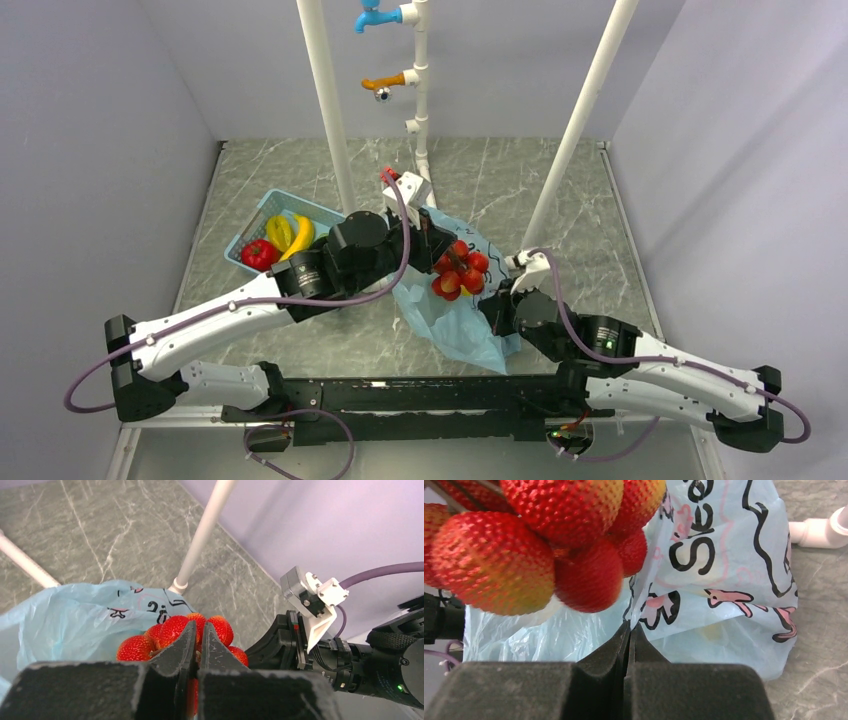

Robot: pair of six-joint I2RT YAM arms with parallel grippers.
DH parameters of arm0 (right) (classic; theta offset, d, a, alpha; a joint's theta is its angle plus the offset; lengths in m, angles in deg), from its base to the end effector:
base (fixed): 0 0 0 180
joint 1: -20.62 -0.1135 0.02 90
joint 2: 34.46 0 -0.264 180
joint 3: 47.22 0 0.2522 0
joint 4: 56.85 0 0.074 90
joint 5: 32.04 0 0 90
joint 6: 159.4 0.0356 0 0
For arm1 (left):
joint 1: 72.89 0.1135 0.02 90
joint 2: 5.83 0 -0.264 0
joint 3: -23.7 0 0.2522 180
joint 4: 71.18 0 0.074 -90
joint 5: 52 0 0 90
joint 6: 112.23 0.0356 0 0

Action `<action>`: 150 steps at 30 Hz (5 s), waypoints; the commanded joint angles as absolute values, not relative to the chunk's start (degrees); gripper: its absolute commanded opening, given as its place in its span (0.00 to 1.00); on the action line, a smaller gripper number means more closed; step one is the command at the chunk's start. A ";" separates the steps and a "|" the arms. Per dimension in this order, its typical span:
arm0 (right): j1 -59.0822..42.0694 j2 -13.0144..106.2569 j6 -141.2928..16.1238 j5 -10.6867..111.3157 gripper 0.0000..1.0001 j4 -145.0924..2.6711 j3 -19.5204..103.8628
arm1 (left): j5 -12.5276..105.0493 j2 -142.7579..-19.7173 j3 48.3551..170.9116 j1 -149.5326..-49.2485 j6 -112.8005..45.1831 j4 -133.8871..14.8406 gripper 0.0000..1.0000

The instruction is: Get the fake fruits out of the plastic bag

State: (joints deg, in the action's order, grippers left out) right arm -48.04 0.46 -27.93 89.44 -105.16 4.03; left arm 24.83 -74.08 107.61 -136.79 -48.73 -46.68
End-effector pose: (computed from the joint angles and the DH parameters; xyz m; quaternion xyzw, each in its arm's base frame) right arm 0.0661 0.1181 0.2803 -0.0700 0.8491 0.2468 0.4618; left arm 0.1271 -0.2410 0.4101 0.1712 0.7386 -0.3972 0.5171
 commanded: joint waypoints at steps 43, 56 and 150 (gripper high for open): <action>-47.94 3.00 -26.16 95.80 0.00 -108.54 8.15 | 12.00 -50.16 100.58 -107.56 -53.85 -10.47 0.00; -47.92 3.20 -26.51 95.32 0.00 -108.65 9.12 | 41.90 -60.91 96.73 -83.28 -51.76 -29.25 0.00; -47.99 -3.97 -18.25 87.12 0.00 -119.71 12.59 | 37.15 -105.46 85.89 -141.11 -74.63 -78.52 0.80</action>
State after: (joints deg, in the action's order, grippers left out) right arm -47.98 -4.07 -17.41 86.03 -120.50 10.85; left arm 34.58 -103.91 84.64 -140.31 -74.43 -75.24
